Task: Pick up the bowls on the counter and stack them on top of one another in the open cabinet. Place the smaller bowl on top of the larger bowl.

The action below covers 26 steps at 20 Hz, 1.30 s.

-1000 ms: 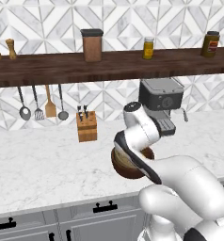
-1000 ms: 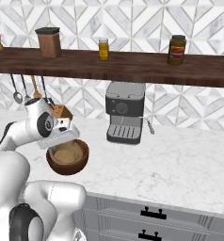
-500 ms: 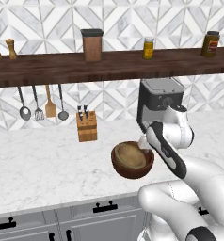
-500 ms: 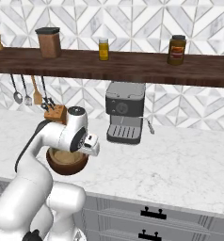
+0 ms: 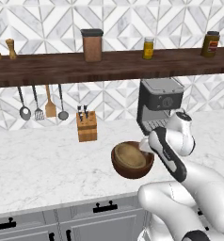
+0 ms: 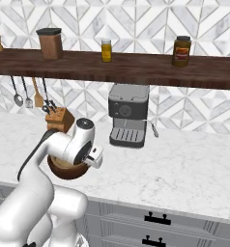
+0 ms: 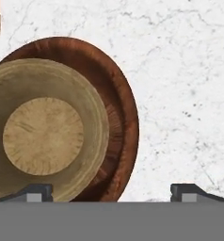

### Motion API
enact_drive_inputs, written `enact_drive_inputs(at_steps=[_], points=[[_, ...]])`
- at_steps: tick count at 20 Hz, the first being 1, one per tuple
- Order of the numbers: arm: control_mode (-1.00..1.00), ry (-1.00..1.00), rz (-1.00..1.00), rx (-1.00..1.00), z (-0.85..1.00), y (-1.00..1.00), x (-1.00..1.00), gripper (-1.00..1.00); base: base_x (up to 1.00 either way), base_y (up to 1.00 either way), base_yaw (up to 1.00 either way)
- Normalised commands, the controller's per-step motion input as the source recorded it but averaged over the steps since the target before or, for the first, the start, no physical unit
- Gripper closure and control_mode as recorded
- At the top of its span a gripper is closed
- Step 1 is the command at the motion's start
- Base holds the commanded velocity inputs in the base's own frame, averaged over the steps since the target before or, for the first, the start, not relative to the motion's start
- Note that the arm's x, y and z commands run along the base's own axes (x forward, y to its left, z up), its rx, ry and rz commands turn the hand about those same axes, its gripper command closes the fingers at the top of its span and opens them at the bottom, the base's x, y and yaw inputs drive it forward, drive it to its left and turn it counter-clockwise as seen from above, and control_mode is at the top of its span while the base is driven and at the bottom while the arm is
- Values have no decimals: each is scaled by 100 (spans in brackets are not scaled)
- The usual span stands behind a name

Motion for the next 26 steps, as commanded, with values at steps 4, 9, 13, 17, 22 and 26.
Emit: enact_drive_inputs(at_steps=[4,9,13,17,22,26], points=[[-100,13,0,-4,-38,7,1,-100,0,0,0],[-100,11,0,-3,-43,1,0,-100,0,0,0],[-100,4,0,0,-25,0,0,100,0,0,0],[-100,0,0,0,0,0,0,100,0,0,0],[-100,0,0,0,-1,0,-2,100,0,0,0],[-100,-15,-1,5,38,-2,-29,100,0,0,0]])
